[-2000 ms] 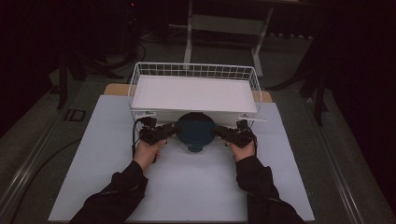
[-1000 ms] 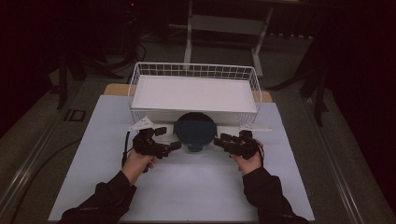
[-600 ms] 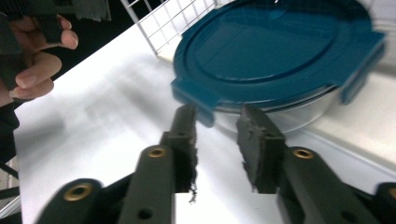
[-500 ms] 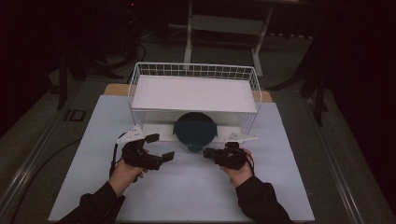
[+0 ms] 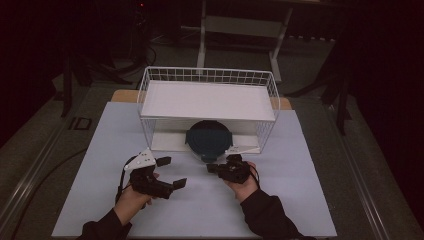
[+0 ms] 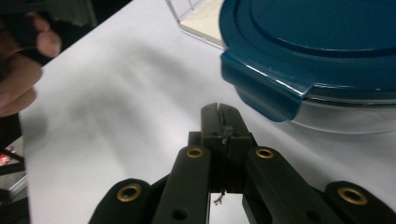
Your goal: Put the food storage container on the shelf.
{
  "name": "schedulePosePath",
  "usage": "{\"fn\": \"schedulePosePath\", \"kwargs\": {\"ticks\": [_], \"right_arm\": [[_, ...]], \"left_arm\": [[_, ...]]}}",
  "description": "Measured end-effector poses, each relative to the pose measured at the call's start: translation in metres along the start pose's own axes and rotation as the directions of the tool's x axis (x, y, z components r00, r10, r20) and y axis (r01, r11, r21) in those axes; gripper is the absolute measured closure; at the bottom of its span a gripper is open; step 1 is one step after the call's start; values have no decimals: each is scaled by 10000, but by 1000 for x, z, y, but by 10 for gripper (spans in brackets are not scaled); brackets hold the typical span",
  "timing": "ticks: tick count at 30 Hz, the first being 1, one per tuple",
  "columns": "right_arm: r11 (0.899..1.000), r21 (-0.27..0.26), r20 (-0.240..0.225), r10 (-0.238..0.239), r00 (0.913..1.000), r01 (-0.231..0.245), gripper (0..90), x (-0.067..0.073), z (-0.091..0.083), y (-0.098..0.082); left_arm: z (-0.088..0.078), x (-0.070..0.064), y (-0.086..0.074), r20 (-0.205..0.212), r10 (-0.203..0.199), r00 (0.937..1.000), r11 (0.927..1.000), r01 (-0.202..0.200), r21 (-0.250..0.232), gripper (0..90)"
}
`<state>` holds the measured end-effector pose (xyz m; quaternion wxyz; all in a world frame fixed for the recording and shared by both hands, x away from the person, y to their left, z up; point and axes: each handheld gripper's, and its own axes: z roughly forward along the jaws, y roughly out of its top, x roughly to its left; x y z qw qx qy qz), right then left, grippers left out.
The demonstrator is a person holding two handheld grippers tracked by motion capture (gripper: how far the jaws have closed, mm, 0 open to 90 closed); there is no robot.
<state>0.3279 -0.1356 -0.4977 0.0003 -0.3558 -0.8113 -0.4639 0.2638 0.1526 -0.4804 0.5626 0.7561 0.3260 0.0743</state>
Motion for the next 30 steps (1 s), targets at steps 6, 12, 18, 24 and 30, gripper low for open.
{"fn": "schedulePosePath", "kwargs": {"ticks": [6,12,18,24,30], "right_arm": [[9999,107,175,87,9998,-89,900,-6,7,1],[9996,14,451,284,9986,-285,900,-14,12,0],[9989,-228,542,414,9977,-402,900,-21,14,8],[9994,-270,802,226,9965,-205,900,-24,23,16],[9990,-363,815,297,9962,-269,900,-27,27,19]], "left_arm": [[3,-1,-7,30,31,10000,10000,-31,71,8],[4,0,-11,-63,4,10000,10000,-4,13,8],[5,1,-12,-56,10,10000,10000,-10,-62,8],[5,3,-12,-80,-27,10000,9999,26,-138,8],[6,1,-13,-46,104,9999,9999,-104,-85,8]]}}
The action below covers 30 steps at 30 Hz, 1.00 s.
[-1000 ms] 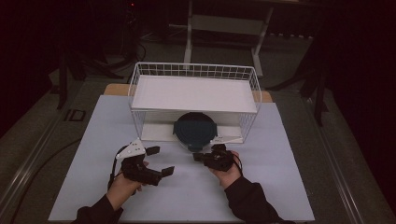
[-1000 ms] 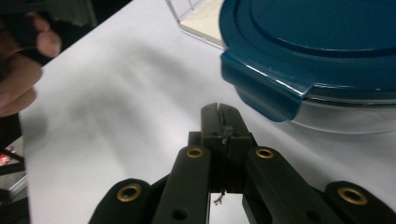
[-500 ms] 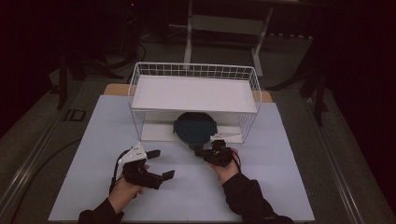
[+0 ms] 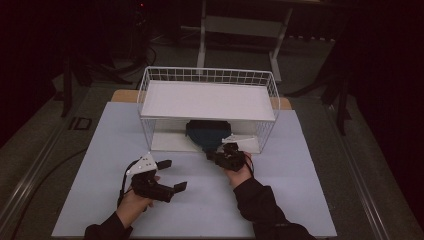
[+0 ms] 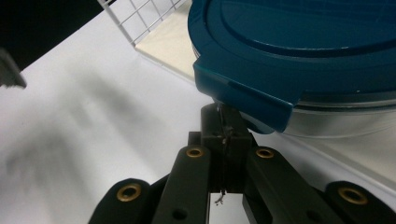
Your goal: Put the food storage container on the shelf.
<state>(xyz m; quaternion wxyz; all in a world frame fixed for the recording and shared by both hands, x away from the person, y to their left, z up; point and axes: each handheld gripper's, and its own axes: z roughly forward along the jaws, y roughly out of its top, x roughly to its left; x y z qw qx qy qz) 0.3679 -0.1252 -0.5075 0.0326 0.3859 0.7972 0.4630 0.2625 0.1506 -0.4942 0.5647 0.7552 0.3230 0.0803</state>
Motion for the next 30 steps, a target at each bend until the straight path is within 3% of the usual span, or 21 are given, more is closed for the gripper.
{"fn": "schedulePosePath", "kwargs": {"ticks": [14,17,19,22,25,27,28,29,30], "right_arm": [[9996,-240,244,165,9996,-159,900,-10,9,10],[9990,-281,114,356,9993,-353,899,-14,9,11],[9993,-289,252,238,9994,-230,899,-13,9,11],[9989,-365,94,282,9996,-279,891,-12,8,10],[9994,-340,7,91,10000,-90,827,-6,6,7],[9993,-344,-89,-137,9999,134,728,-2,4,5],[9993,-344,-89,-137,9999,134,728,-2,4,5],[9987,-477,-216,-197,9996,186,543,3,0,3],[9987,-477,-216,-197,9996,186,543,3,0,3]], "left_arm": [[1,0,-1,117,7,9999,10000,-6,-69,8],[1,-1,-1,124,16,9999,10000,-15,-74,8],[1,-1,-1,128,20,9999,10000,-19,-60,8],[1,-2,0,115,62,9999,10000,-61,-55,9],[1,-3,1,156,139,9998,9999,-138,-78,8],[0,-5,2,185,255,9995,9996,-253,-85,8],[0,-5,2,185,255,9995,9996,-253,-85,8],[0,-6,2,203,301,9993,9995,-299,-113,8],[0,-6,2,203,301,9993,9995,-299,-113,9]]}}
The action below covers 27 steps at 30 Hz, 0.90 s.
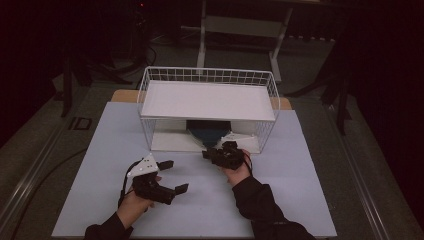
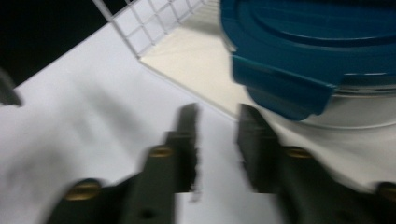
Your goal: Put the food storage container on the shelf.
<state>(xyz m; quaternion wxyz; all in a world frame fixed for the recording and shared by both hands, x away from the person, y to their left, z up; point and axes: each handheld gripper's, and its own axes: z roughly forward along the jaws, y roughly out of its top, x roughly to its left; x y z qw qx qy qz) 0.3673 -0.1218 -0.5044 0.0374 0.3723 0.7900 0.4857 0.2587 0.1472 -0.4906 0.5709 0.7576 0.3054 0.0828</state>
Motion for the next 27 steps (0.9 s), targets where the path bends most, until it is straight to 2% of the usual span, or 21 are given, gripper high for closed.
{"fn": "schedulePosePath", "kwargs": {"ticks": [1,2,3,4,5,7,10,11,13,15,20,22,27], "right_arm": [[9996,-216,8,-158,9999,158,381,5,-4,-2],[9996,-216,8,-158,9999,158,381,5,-4,-2],[9991,-374,-237,-185,9995,176,232,7,-7,-3],[9991,-374,-237,-185,9995,176,232,7,-7,-3],[9991,-387,-403,-200,9990,185,186,7,-8,-3],[9984,-548,-637,-149,9979,114,195,7,-15,-6],[9978,-635,-654,-240,9976,199,189,7,-19,-7],[9965,-704,-506,-481,9976,445,184,8,-23,-8],[9963,-711,-502,-529,9973,493,184,8,-24,-9],[9929,-831,-189,-874,9960,856,184,11,-31,-11],[9924,-837,-155,-921,9956,905,184,13,-40,-15],[9913,-863,87,-993,9950,997,184,15,-46,-19],[9915,-938,1,-906,9959,902,184,16,-60,-25]], "left_arm": [[0,-1,0,41,-10,10000,10000,11,-35,8],[0,-1,0,41,-10,10000,10000,11,-35,8],[0,-1,1,58,3,10000,10000,-3,-41,8],[0,-1,1,58,3,10000,10000,-3,-41,8],[-1,-1,1,68,3,10000,10000,-2,-67,8],[-1,-2,1,82,6,10000,10000,-5,-91,8],[-1,-2,1,71,39,10000,10000,-39,-69,8],[-1,-2,1,87,42,10000,10000,-42,-56,8],[-1,-2,1,104,83,9999,10000,-82,-52,8],[-1,-2,1,114,85,9999,10000,-84,-48,8],[-2,-5,0,202,155,9997,9999,-154,-45,8],[-2,-6,0,228,164,9996,9999,-163,-34,8],[-5,-6,1,209,146,9997,9999,-144,-87,8]]}}
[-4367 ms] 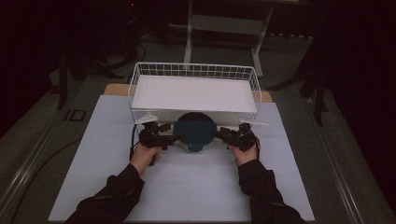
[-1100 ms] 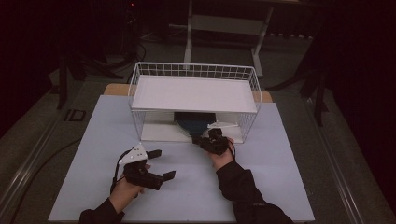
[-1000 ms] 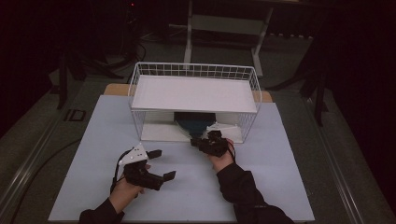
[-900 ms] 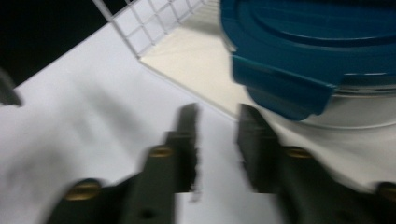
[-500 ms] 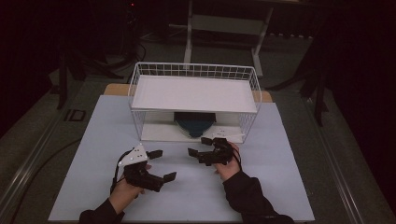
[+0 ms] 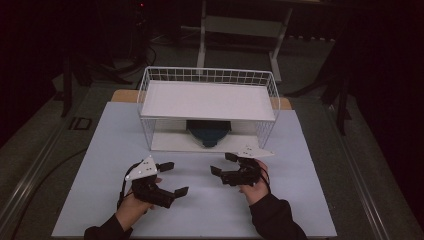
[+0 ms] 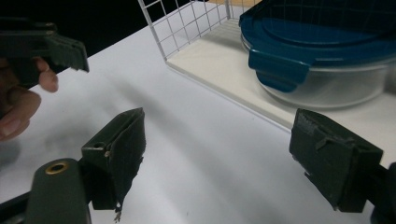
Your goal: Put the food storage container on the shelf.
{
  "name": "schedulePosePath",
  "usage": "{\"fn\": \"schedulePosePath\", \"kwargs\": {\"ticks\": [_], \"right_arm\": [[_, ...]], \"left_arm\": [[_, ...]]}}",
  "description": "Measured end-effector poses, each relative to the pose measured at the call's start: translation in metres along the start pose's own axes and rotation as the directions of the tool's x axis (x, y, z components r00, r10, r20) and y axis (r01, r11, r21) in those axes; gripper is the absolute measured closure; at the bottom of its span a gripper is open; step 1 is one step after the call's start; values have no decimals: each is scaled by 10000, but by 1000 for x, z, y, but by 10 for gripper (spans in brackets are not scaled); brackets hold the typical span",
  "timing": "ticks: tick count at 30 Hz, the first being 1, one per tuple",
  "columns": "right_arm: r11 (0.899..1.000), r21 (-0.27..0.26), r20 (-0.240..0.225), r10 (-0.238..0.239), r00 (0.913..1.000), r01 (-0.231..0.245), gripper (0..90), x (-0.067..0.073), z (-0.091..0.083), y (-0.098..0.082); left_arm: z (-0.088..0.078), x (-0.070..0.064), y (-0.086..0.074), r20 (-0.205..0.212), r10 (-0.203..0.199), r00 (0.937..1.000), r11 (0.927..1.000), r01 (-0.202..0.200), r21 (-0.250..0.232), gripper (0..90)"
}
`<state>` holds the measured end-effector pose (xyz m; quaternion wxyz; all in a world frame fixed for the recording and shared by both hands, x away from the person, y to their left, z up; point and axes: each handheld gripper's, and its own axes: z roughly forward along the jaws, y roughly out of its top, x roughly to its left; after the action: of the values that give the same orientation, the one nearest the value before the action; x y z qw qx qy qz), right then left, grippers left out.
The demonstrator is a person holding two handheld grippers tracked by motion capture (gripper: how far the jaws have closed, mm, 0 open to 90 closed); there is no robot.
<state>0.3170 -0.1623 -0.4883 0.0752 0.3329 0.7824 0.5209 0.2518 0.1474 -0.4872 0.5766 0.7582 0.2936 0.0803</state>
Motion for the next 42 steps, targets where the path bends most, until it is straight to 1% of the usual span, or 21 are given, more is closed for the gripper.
{"fn": "schedulePosePath", "kwargs": {"ticks": [2,3,4,7,9,11,12,14,19,22,30,37,42], "right_arm": [[10000,32,35,6,10000,-6,184,0,-2,-1],[10000,49,39,37,10000,-37,184,0,-5,-3],[10000,48,62,28,10000,-29,184,0,-12,-7],[9999,49,31,139,9999,-140,184,0,-20,-12],[9999,79,81,112,9999,-113,184,0,-23,-14],[9998,71,80,176,9998,-177,184,1,-32,-19],[9998,71,80,176,9998,-177,184,1,-32,-19],[9998,21,109,183,9998,-183,184,1,-38,-21],[9995,-137,220,277,9994,-274,184,0,-52,-26],[9993,-185,308,320,9990,-314,185,-1,-60,-29],[9985,-280,342,481,9983,-471,185,-4,-78,-39],[9981,-282,418,568,9975,-557,187,-4,-88,-48],[9991,-190,464,396,9981,-387,188,-5,-94,-56]], "left_arm": [[0,0,0,-8,-7,10000,10000,7,-18,8],[-1,0,-1,-8,-6,10000,10000,6,13,8],[-2,0,-1,-14,21,10000,10000,-21,11,8],[-3,-1,-1,-17,43,10000,10000,-43,6,8],[-4,-1,-1,-10,91,10000,10000,-91,24,8],[-6,-1,-1,-19,84,10000,10000,-84,24,8],[-7,-1,-1,-6,86,10000,10000,-86,-5,8],[-9,-1,-1,-51,128,9999,9999,-128,50,8],[-15,-2,-3,-80,93,9999,10000,-93,21,8],[-17,-2,-4,-127,82,9999,9999,-81,90,8],[-23,-5,-9,-195,71,9998,9997,-66,246,8],[-29,-7,-12,-238,21,9997,9997,-15,243,8],[-31,-7,-15,-260,14,9997,9996,-7,267,8]]}}
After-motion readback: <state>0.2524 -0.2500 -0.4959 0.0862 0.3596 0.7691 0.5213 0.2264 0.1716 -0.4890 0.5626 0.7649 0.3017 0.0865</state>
